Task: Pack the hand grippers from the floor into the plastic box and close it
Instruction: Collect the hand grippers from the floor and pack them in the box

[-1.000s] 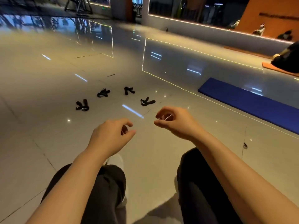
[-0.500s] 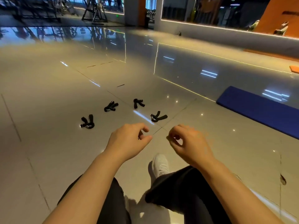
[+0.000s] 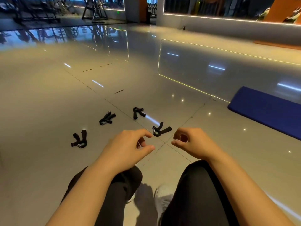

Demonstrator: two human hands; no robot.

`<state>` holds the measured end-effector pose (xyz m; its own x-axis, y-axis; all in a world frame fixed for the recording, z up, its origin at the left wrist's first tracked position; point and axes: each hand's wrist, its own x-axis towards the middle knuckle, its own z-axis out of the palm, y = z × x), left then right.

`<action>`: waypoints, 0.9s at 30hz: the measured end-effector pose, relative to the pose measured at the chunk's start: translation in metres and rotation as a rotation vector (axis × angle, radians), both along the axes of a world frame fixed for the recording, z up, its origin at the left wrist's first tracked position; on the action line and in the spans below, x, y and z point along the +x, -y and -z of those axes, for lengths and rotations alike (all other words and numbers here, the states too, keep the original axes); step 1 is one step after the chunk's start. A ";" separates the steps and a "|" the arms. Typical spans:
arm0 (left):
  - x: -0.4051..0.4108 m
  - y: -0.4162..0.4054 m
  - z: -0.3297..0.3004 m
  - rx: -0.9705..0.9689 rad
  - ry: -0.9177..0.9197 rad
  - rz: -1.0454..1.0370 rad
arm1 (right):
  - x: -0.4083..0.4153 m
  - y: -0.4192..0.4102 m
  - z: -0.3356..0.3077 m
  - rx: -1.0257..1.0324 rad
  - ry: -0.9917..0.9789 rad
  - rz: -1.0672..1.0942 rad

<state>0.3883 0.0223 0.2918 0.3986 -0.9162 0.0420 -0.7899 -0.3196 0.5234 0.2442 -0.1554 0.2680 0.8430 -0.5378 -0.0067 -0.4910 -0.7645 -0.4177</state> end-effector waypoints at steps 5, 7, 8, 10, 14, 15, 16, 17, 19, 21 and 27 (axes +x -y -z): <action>0.060 0.059 0.018 0.031 -0.011 -0.094 | 0.061 0.045 0.017 0.259 0.073 0.014; 0.082 0.081 0.011 -0.047 -0.095 -0.073 | 0.081 0.067 0.025 0.272 0.037 0.002; 0.092 0.092 0.006 -0.084 -0.183 -0.064 | 0.088 0.079 0.031 0.221 -0.019 0.000; 0.113 0.115 -0.001 -0.082 -0.291 -0.015 | 0.101 0.103 0.045 0.114 -0.124 0.012; 0.154 0.154 0.005 0.065 -0.278 0.071 | 0.136 0.144 0.075 0.191 -0.160 0.055; 0.166 0.164 0.006 0.084 -0.246 0.072 | 0.147 0.155 0.081 0.228 -0.140 0.063; 0.179 0.175 0.008 0.115 -0.184 0.077 | 0.158 0.167 0.087 0.264 -0.113 0.072; 0.191 0.187 0.010 0.161 -0.105 0.087 | 0.169 0.179 0.093 0.300 -0.088 0.087; 0.213 0.213 0.015 0.235 -0.001 0.111 | 0.188 0.203 0.106 0.367 -0.061 0.118; 0.230 0.241 0.022 0.287 0.000 0.157 | 0.204 0.229 0.120 0.414 -0.049 0.141; 0.278 0.323 0.043 0.385 -0.139 0.247 | 0.246 0.291 0.162 0.467 -0.117 0.192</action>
